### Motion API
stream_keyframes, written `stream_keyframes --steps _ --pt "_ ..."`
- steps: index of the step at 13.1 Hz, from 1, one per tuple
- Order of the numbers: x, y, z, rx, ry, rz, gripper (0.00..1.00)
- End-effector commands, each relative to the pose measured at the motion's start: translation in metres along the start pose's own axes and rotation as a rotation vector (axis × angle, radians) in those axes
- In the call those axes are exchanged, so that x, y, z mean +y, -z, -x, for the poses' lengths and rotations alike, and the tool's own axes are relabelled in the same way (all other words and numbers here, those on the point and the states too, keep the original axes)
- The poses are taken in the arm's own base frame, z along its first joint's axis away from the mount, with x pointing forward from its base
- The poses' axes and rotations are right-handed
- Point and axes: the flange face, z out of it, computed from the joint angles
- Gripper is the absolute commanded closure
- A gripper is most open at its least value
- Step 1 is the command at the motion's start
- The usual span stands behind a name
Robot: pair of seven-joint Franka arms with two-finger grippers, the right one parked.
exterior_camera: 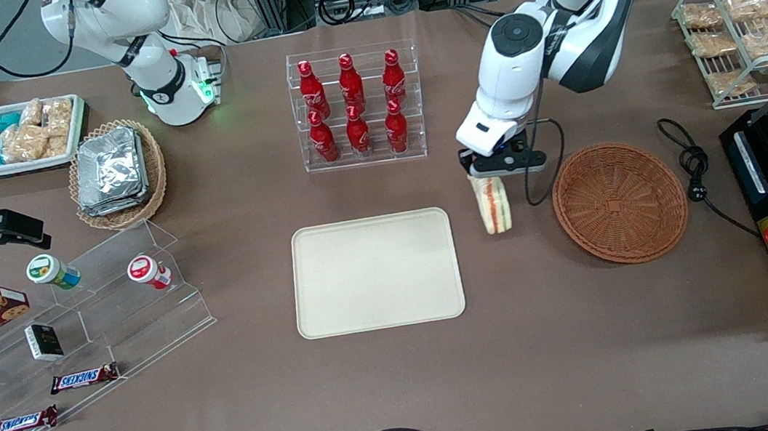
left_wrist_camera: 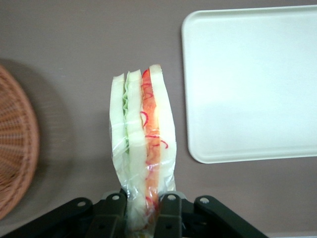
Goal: Place sandwich from basket to tray
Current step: 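Carry the held sandwich with the left gripper over the cream tray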
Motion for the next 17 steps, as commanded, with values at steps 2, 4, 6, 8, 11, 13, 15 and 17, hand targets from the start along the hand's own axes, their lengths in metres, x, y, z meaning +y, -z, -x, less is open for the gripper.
stream_keyframes --steps 2,4,6,8,11,13,15,17 --pt "0.04 -0.021 -0.019 -0.032 -0.097 0.024 0.81" --pt "0.056 -0.028 -0.031 -0.043 -0.098 0.054 0.8" --pt "0.069 -0.034 -0.035 -0.054 -0.106 0.078 0.8" --pt "0.075 -0.043 -0.044 -0.068 -0.103 0.097 0.79" --pt "0.097 -0.069 -0.047 -0.052 -0.099 0.066 0.78" --pt "0.112 -0.088 -0.053 -0.051 -0.08 0.032 0.78" --pt "0.124 -0.099 -0.064 -0.075 -0.06 0.036 0.78" --pt "0.128 -0.108 -0.065 -0.087 -0.056 0.043 0.78"
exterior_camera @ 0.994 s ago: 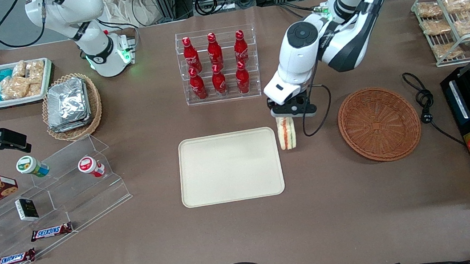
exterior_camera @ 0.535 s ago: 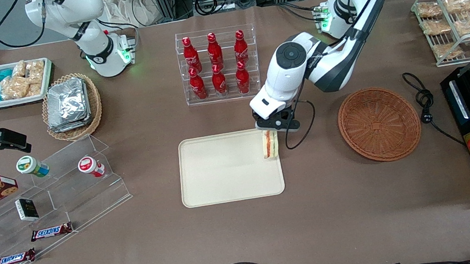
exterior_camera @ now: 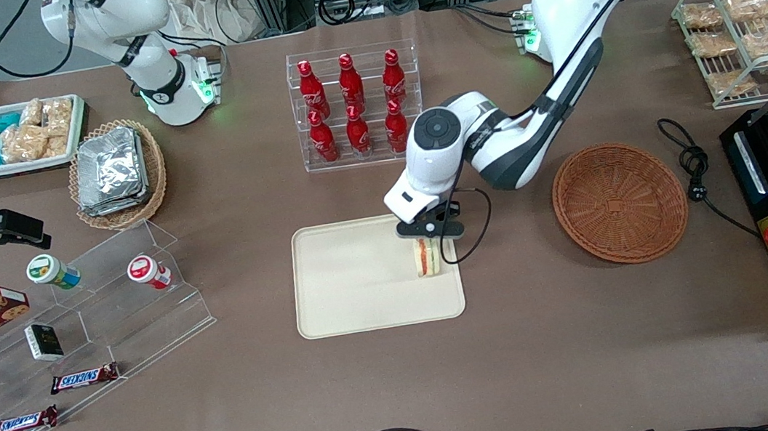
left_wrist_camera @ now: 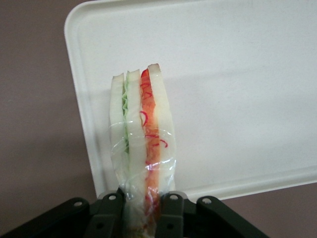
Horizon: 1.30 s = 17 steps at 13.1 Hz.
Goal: Place sandwich from basket to tray
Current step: 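Carry the held sandwich with the left gripper over the cream tray, then lower the sandwich onto the tray and open the left gripper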
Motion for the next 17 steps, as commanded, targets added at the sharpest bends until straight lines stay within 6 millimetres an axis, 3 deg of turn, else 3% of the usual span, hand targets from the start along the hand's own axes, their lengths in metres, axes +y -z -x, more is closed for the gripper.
stream_keyframes --steps 1,6,8,9,11,14,17 --pt "0.009 -0.01 -0.011 -0.008 0.019 -0.007 0.79" --pt "0.015 -0.043 -0.002 0.015 0.023 -0.063 0.79" --pt "0.014 -0.048 -0.001 0.027 0.028 -0.074 0.78" --pt "0.014 -0.047 -0.002 0.029 0.028 -0.074 0.71" --pt "0.014 -0.047 -0.002 0.029 0.033 -0.076 0.3" --pt "0.014 -0.039 -0.004 0.044 0.081 -0.08 0.02" --pt "0.006 -0.012 -0.03 0.05 0.142 -0.123 0.0"
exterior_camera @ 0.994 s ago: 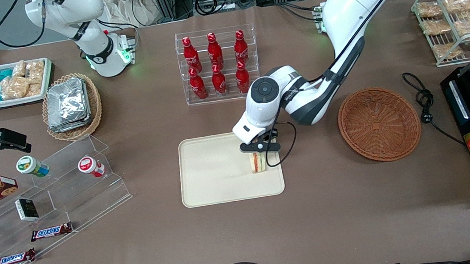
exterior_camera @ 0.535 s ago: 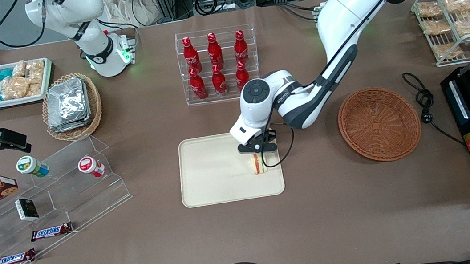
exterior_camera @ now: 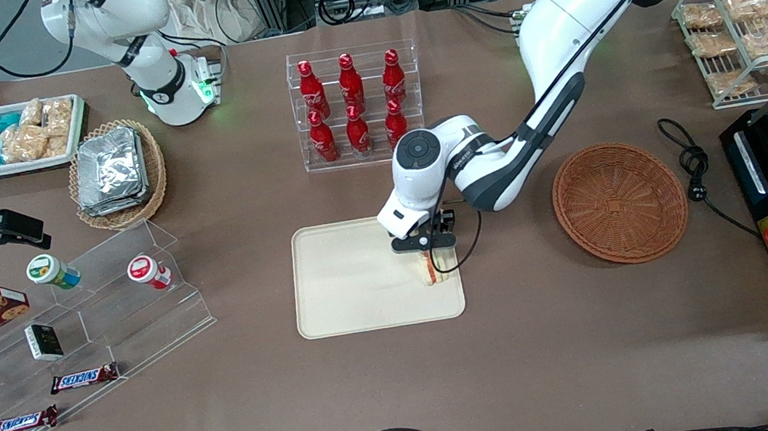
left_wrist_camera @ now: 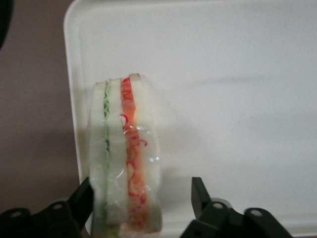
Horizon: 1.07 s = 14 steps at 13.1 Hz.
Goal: Place sandwich from basket to tray
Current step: 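Lower the sandwich onto the tray and open the left gripper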
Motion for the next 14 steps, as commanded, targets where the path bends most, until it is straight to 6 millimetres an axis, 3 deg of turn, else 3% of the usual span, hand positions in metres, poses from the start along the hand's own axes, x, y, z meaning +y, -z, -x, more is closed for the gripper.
stream_keyframes --steps 1,7,11,13,14 --pt "0.0 0.031 -0.03 0.029 0.061 -0.04 0.0" --pt "-0.006 0.064 -0.048 0.06 0.098 -0.044 0.0" --pt "-0.02 0.135 -0.073 0.082 0.183 -0.051 0.0" --pt "-0.055 0.163 -0.094 0.094 0.256 -0.041 0.0" --pt "-0.061 0.18 -0.096 0.106 0.273 -0.028 0.0"
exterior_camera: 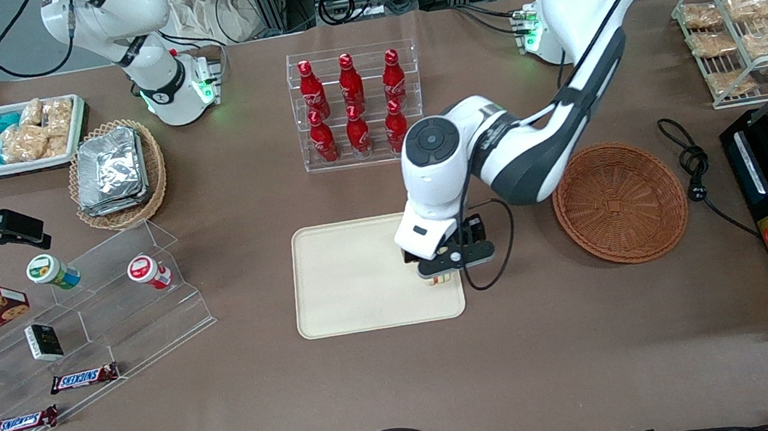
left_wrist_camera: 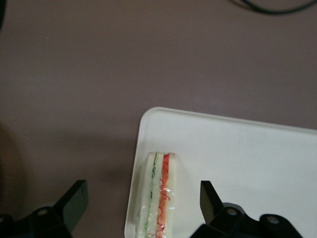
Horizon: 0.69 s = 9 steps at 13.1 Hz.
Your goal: Place sandwich from basket to tray
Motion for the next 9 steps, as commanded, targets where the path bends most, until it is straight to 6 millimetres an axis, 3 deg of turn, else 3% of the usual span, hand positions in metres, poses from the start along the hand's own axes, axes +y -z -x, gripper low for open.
stream_keyframes --steps 1,5,9 --pt "-0.028 0.041 -0.018 0.021 0.069 -0.007 0.0" --pt "-0.088 0.073 -0.06 0.012 0.18 -0.012 0.0" --pt "-0.127 0.092 -0.077 0.001 0.2 -0.052 0.0"
